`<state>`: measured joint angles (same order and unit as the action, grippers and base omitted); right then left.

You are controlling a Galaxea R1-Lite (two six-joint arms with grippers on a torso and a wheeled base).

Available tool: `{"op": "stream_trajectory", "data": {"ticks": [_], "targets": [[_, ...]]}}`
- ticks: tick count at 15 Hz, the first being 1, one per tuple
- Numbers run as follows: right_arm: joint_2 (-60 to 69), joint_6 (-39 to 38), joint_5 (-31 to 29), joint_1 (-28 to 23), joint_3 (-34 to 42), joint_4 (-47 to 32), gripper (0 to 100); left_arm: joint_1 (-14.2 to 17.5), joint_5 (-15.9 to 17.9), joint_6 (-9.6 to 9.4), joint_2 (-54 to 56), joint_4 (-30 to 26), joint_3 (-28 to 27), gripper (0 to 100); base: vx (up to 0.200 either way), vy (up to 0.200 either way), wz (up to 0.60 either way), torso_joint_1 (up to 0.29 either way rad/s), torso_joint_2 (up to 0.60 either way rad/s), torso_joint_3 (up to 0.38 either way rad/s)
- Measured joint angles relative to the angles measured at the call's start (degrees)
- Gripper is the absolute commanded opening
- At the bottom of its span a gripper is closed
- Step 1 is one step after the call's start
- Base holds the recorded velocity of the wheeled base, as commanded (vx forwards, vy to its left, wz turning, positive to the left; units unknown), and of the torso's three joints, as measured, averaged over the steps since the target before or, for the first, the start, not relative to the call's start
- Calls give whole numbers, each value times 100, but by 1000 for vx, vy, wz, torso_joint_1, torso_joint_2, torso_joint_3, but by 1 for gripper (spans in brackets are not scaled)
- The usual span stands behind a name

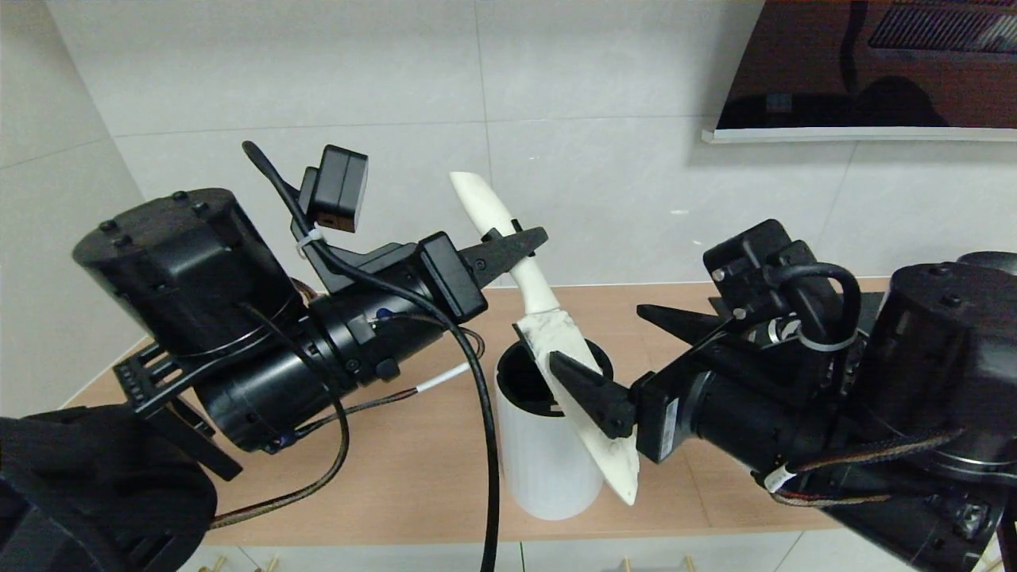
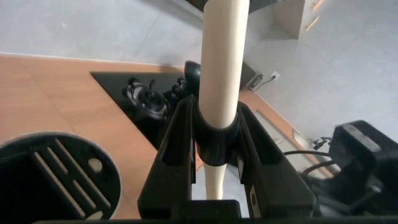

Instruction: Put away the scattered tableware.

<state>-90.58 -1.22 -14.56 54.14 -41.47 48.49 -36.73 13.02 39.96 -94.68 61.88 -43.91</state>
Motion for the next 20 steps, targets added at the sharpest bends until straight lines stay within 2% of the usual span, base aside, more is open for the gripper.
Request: {"op": "stream_trajectory", "data": {"ticks": [2, 3, 4, 6, 7, 8, 9, 10, 11, 13, 15, 17, 20], "targets": [[373, 0, 257, -631, -15, -286, 100, 115, -468, -162, 139, -991, -672, 0, 0, 0, 0, 0, 0, 0], [557, -6, 397, -991, -17, -484, 100, 140, -823, -356, 213, -1607, -1028, 0, 0, 0, 0, 0, 0, 0], [708, -12, 530, -1285, -26, -660, 100, 149, -1237, -769, 296, -2124, -1309, 0, 0, 0, 0, 0, 0, 0], [861, -17, 575, -1534, -26, -723, 100, 90, -1911, -1558, 434, -2285, -1565, 0, 0, 0, 0, 0, 0, 0], [896, -17, 580, -1580, -22, -730, 100, -30, -2388, -2099, 472, -2302, -1631, 0, 0, 0, 0, 0, 0, 0], [918, -20, 574, -1606, -15, -728, 100, -232, -2911, -2541, 478, -2285, -1692, 0, 0, 0, 0, 0, 0, 0], [930, -20, 561, -1624, -15, -730, 100, -519, -3516, -2875, 466, -2277, -1725, 0, 0, 0, 0, 0, 0, 0], [935, -20, 556, -1621, -11, -734, 100, -800, -4129, -3121, 441, -2255, -1738, 0, 0, 0, 0, 0, 0, 0], [944, -20, 545, -1627, -6, -730, 100, -1042, -4657, -3244, 391, -2183, -1734, 0, 0, 0, 0, 0, 0, 0], [948, -20, 532, -1654, 2, -730, 100, -1265, -5038, -3411, 179, -1825, -1703, 0, 0, 0, 0, 0, 0, 0], [933, -20, 532, -1665, 10, -730, 100, -1329, -5388, -3682, -94, -1302, -1720, 0, 0, 0, 0, 0, 0, 0], [911, -20, 532, -1677, 11, -733, 100, -1357, -5563, -3888, -374, -1029, -1731, 0, 0, 0, 0, 0, 0, 0], [883, -20, 532, -1691, 11, -730, 100, -1352, -5577, -3907, -672, -983, -1741, 0, 0, 0, 0, 0, 0, 0]]}}
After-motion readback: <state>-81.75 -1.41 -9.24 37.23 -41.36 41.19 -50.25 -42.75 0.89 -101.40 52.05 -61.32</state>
